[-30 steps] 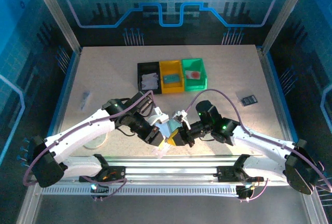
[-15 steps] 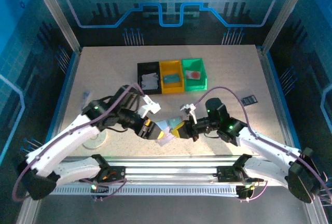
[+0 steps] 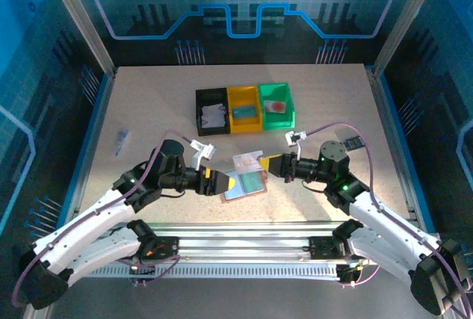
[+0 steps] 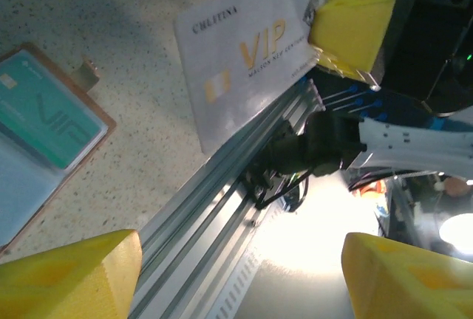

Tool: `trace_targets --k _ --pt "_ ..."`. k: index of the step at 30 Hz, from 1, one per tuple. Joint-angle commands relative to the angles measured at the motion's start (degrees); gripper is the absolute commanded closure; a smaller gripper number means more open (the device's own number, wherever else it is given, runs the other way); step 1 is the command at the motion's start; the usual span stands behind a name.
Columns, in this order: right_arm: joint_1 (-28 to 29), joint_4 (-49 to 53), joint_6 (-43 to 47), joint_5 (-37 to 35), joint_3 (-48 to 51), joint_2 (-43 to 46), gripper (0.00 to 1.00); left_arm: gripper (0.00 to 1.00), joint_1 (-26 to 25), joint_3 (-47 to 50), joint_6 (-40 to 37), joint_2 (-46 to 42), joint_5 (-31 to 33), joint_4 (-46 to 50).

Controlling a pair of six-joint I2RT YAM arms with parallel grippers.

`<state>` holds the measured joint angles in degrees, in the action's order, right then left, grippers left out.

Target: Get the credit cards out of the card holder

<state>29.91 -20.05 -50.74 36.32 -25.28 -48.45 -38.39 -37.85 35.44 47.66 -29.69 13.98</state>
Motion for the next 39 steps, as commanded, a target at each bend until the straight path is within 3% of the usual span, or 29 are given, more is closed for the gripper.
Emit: trace_targets --k 1,12,26,33,36,39 --pt "-0.6 -6.8 -7.6 -2.8 1.4 0.1 1.0 0.27 0.3 2.1 8.1 -0.5 0.8 -15.6" --pt "0.8 -13.9 -13.4 -2.8 2.1 -1.5 1.0 0.37 0.4 7.7 14.6 2.6 1.2 -32.0" --pt "3.9 -16.2 -13.7 -4.8 2.6 -3.5 1.0 0.68 0.3 9.5 17.3 4.0 2.8 -42.3" --pt "4.1 -17.3 -13.9 -4.3 2.8 -4.5 1.0 0.85 0.4 9.8 17.3 3.9 3.1 -42.8" --pt "4.1 -17.2 -14.0 -4.2 2.7 -4.7 1.0 0.99 0.4 9.4 16.9 4.0 3.4 -42.7" --pt "4.0 -15.8 -13.3 -4.3 2.5 -4.3 0.99 1.0 0.4 8.9 16.0 4.0 3.9 -41.5"
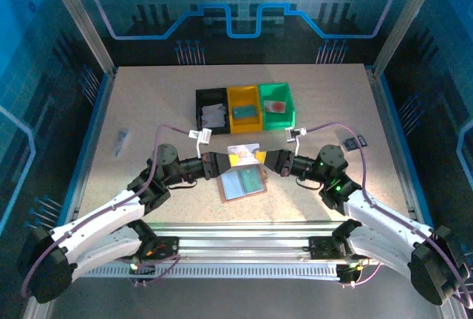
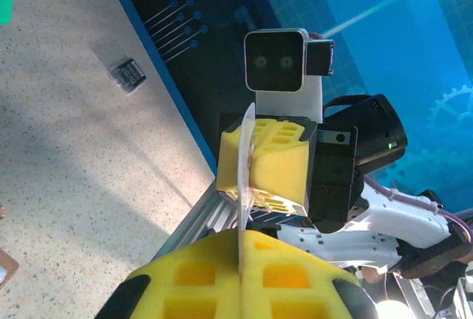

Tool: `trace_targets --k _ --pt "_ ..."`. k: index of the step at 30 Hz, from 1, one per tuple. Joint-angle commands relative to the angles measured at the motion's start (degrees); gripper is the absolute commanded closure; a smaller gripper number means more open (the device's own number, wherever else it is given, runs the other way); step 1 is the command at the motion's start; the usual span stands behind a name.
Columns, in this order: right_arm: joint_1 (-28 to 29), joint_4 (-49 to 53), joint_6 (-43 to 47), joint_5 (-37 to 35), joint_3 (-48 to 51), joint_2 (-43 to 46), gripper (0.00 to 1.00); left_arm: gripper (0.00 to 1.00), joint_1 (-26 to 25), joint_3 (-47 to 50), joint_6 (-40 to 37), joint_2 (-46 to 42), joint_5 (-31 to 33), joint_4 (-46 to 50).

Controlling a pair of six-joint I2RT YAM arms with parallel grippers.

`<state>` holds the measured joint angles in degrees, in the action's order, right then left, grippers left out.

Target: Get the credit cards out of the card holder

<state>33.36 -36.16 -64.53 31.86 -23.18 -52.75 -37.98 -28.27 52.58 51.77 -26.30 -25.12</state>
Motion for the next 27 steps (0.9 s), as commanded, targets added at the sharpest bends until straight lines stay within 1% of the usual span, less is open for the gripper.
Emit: trace_targets --k 1,4,6,8,9,11,15,17,19,22,24,27 --pt "0.5 1.2 0.8 0.1 0.3 0.3 0.93 1.0 0.1 -0.9 -1.7 -0.1 0.7 -1.8" --pt "-0.2 5.5 3.0 -0.1 -0.4 2.0 0.82 1.0 0.7 -2.3 -4.0 -0.3 1.6 2.1" --pt "-1.1 10.8 5.5 -0.8 -1.5 3.9 0.71 1.0 1.8 -3.4 -5.7 -0.3 2.4 5.4" --pt "-2.2 18.9 9.0 -2.4 -3.5 6.4 0.57 1.0 3.5 -4.4 -7.0 -0.1 2.5 7.8" --pt "-2.7 23.3 11.1 -3.2 -4.5 7.5 0.52 1.0 4.4 -4.9 -7.5 0.0 2.6 8.9" --pt "-3.8 32.3 15.3 -5.5 -7.1 9.9 0.38 1.0 6.6 -6.0 -9.2 0.4 2.6 11.6" --pt "-4.4 48.3 23.3 -11.5 -13.9 12.6 0.18 1.0 11.3 -7.4 -11.8 2.3 2.1 14.1" --pt "-4.5 53.9 26.2 -13.7 -17.2 13.1 0.1 1.0 13.8 -7.6 -12.8 3.3 3.6 15.0" --pt "-4.6 59.8 29.0 -16.2 -21.1 13.1 0.0 1.0 17.4 -8.2 -13.4 5.3 5.0 15.9" --pt "-4.7 70.4 33.0 -23.2 -26.9 12.3 0.0 1.0 22.8 -10.2 -12.5 9.8 3.6 15.7" --pt "-4.7 75.2 35.3 -27.5 -30.7 11.9 0.0 1.0 24.7 -11.8 -12.3 12.6 3.2 15.7" --pt "-4.7 79.7 37.6 -32.6 -32.7 11.8 0.0 1.0 26.1 -13.9 -12.0 17.0 3.0 14.7"
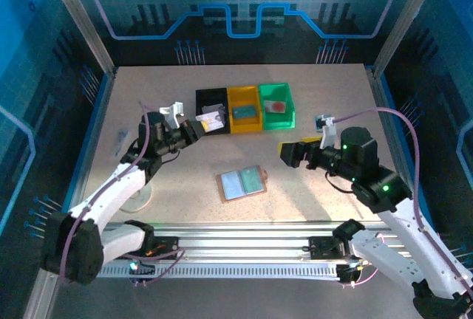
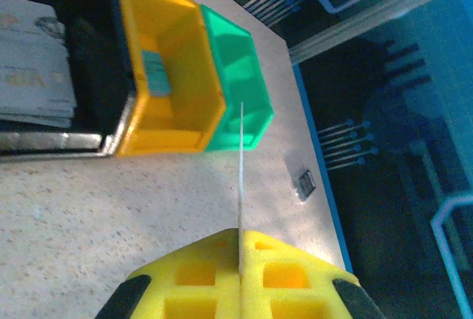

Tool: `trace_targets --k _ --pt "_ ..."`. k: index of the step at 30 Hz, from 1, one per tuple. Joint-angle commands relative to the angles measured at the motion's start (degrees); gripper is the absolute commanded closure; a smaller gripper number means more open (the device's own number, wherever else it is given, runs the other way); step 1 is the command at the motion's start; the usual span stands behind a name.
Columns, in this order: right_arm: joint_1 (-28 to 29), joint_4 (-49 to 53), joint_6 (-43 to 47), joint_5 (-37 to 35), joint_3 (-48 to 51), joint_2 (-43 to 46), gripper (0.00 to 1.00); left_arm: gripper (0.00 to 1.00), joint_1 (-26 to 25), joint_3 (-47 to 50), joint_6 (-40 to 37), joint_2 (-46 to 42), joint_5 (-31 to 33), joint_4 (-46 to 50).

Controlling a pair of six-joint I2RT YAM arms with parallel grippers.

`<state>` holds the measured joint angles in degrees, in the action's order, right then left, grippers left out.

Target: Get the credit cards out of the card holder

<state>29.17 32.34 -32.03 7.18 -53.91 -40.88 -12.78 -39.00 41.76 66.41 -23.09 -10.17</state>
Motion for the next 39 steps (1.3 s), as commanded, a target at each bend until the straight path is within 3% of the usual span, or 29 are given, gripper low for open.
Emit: trace_targets --k 1,14,25,39 --pt "-0.5 12.4 5.6 -9.3 -2.4 -0.1 0.0 1.0 1.0 -4.1 -1.8 3.9 -0.2 -0.2" --pt "-0.6 16.5 11.1 -20.1 -1.2 7.0 0.0 1.0 5.2 -14.5 -4.0 23.8 0.7 -0.5" --pt "-0.7 13.1 10.6 -21.1 7.1 13.4 0.0 1.0 5.7 -25.5 -5.7 37.7 0.8 2.5" --pt "-0.6 10.7 10.2 -21.9 10.2 17.6 0.0 1.0 5.9 -34.2 -7.1 46.4 2.0 8.9"
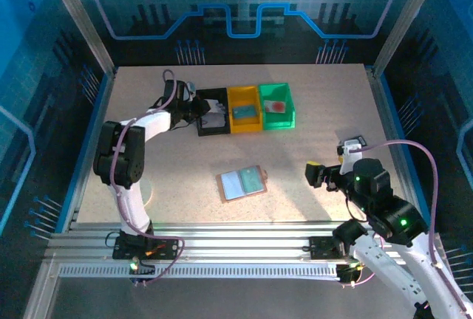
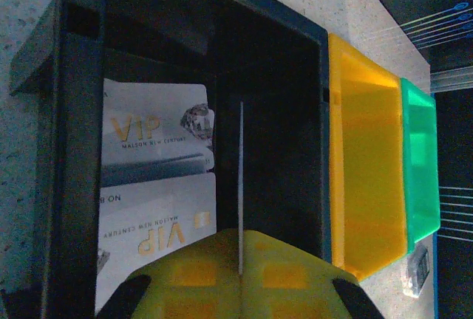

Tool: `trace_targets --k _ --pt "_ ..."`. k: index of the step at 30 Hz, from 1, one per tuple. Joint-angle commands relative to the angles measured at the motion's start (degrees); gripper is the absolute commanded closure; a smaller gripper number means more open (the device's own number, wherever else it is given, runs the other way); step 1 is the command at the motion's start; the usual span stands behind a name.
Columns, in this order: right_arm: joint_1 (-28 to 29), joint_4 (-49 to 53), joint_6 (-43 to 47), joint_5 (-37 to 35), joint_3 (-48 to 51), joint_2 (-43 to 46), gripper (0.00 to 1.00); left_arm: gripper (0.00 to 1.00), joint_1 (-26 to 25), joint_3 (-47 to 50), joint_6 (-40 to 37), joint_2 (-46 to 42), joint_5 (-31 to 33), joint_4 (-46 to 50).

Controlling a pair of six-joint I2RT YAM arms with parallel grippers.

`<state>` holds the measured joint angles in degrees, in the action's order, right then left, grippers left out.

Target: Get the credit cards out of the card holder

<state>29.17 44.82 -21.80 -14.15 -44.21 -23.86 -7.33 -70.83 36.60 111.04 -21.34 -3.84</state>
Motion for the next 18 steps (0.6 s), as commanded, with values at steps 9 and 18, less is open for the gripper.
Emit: trace_targets --k 9,18 --pt "-0.7 -2.6 0.3 0.0 1.0 0.5 0.0 1.0 0.2 -4.8 -3.1 5.1 -0.5 5.6" --pt "-1.1 -3.1 0.4 0.5 1.2 0.5 0.0 1.0 -0.9 -8.4 -4.5 7.5 -0.5 9.1"
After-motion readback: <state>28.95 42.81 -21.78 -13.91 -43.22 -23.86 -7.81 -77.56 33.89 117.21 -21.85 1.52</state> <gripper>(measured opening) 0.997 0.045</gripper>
